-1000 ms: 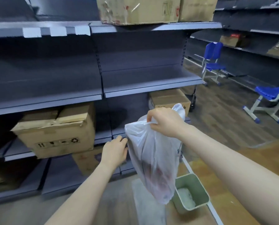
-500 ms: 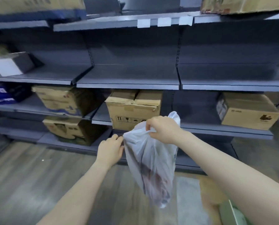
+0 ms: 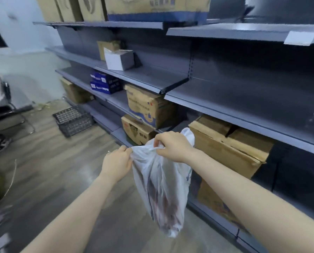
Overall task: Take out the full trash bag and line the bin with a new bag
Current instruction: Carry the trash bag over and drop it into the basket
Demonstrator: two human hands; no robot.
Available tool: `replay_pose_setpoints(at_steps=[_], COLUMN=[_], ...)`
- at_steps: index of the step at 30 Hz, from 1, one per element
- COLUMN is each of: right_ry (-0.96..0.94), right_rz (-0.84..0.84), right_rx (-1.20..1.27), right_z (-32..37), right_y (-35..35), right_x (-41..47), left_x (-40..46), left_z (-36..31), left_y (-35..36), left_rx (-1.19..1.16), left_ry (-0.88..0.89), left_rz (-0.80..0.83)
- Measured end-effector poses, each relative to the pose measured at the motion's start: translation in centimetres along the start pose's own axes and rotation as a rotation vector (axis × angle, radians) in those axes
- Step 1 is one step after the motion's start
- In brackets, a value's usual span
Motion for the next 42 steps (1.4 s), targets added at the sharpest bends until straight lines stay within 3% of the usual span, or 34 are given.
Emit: replay_pose_setpoints(at_steps=[12, 27, 36, 42], right_ry=[-0.188, -0.17, -0.258, -0.249], right_rz=[0.104, 0.122, 0.2, 0.17], right_rx=[0.112, 0.149, 0.156, 0.162], right_z=[4.5, 9.2, 10.3, 11.3], right_y=[5.4, 10.9, 13.4, 14.8], right_x=[15.5, 36.7, 51.2, 59.0], left_x=[4.1, 17.0, 24.0, 27.5], left_z=[11.7, 29.4, 38.0, 44.0], left_y=[1.0, 3.3, 4.9, 5.7], left_rx=[0.048, 0.066, -0.006, 0.053], left_ry=[-0.32, -0.371, -0.476, -0.515], left_rz=[0.045, 0.045, -0.067, 0.003])
Point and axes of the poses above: each hand's wrist, its own x-axis towards the middle knuckle, its own y-axis out of the palm, z = x × y, the point moved 4 cm from there along x, towards the middle knuckle, and after that the axes turned 1 degree about y, right-handed, at the moved point
